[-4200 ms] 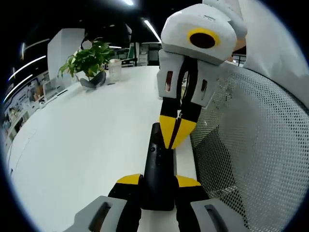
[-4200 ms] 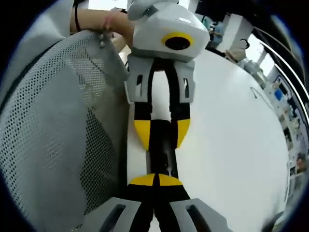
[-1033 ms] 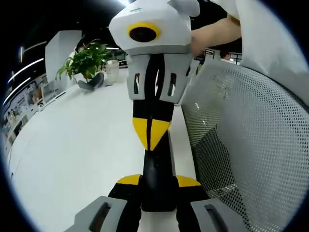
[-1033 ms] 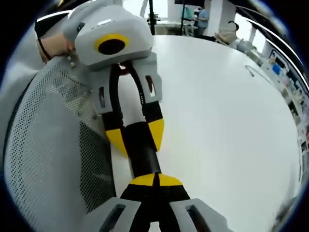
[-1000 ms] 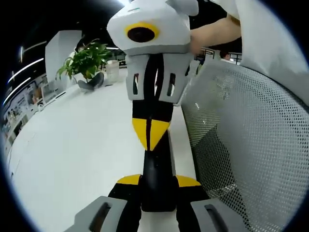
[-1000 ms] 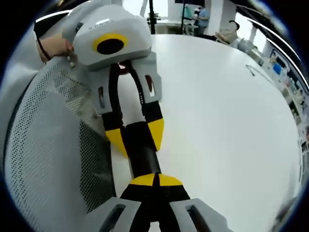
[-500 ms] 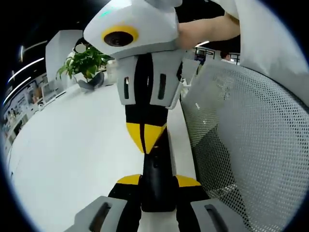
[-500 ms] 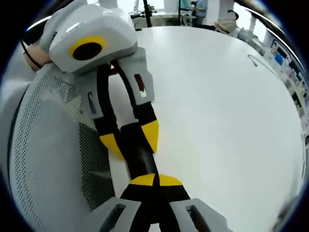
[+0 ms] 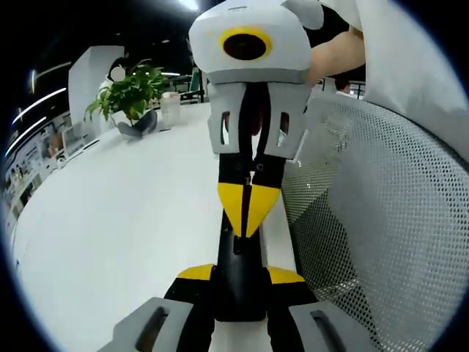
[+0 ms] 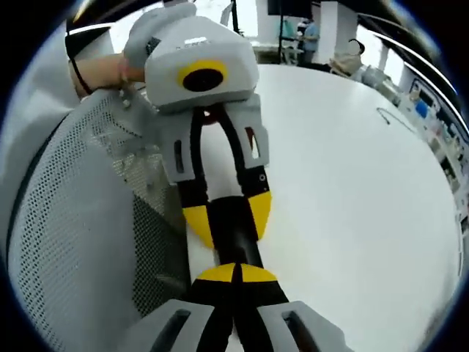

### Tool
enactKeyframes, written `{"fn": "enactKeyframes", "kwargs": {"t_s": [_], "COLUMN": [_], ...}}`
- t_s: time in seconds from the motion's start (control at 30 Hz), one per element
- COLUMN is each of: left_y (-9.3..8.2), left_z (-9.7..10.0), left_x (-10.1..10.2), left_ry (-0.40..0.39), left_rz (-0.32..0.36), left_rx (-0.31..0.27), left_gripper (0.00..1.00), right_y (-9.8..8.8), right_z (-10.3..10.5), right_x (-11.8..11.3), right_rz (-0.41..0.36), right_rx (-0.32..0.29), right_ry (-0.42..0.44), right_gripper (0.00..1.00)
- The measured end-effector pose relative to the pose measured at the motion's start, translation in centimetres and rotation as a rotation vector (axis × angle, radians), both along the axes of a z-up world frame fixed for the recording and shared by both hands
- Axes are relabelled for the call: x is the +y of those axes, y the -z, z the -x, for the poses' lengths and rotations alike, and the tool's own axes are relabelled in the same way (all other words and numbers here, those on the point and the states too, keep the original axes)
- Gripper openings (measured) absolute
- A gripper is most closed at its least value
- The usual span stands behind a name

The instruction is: Press the specified remote control buttons in sequence, fully releasing each button before pressing the next.

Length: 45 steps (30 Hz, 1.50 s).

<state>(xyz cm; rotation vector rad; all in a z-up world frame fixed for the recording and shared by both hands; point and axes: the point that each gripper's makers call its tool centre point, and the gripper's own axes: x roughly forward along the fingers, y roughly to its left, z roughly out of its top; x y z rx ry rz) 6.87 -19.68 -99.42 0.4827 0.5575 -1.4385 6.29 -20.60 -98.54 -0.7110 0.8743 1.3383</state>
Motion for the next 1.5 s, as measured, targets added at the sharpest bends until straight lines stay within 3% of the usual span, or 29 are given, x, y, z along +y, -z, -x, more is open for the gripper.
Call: {"fn": "enactKeyframes", "kwargs": {"t_s": [0.17, 0.27, 0.57, 0.73, 0.87, 1.27, 1.5], "left_y": [-0.03, 0.00, 0.00, -0.04, -0.06, -0.05, -0.03], "left_z": [0.00, -0.01, 0.00, -0.06, -0.06, -0.10, 0.00], "left_x": [-0.04, -0.03, -0.01, -0.03, -0.06, -0.09, -0.12], "left_ry": [0.000, 0.000, 0.002, 0.002, 0.000, 0.000, 0.001], "left_rz": [-0.001, -0.002, -0.003, -0.005, -0.005, -0.006, -0.007], "left_rx": [0.000, 0.000, 0.000, 0.000, 0.001, 0.000, 0.000], "left_gripper": [0.25, 0.25, 0.25, 0.25, 0.25, 0.25, 0.25], "right_y": [-0.14, 0.19, 0.32, 0.27, 0.11, 0.11, 0.29], "right_z": [-0.79, -0.27, -0.49, -0.56, -0.62, -0.46, -0.36], "right_x": [-0.12, 0.19, 0.24, 0.14, 0.06, 0.49, 0.55], "right_rz": [0.025, 0.017, 0.064, 0.066, 0.042, 0.039, 0.068], "right_rx": [-0.092, -0.043, -0.079, -0.096, -0.073, -0.068, -0.106], "right_ry": [-0.042, -0.043, -0.076, -0.058, -0.019, -0.046, -0.086], "right_gripper": [0.00, 0.00, 0.00, 0.00, 0.00, 0.00, 0.00]}}
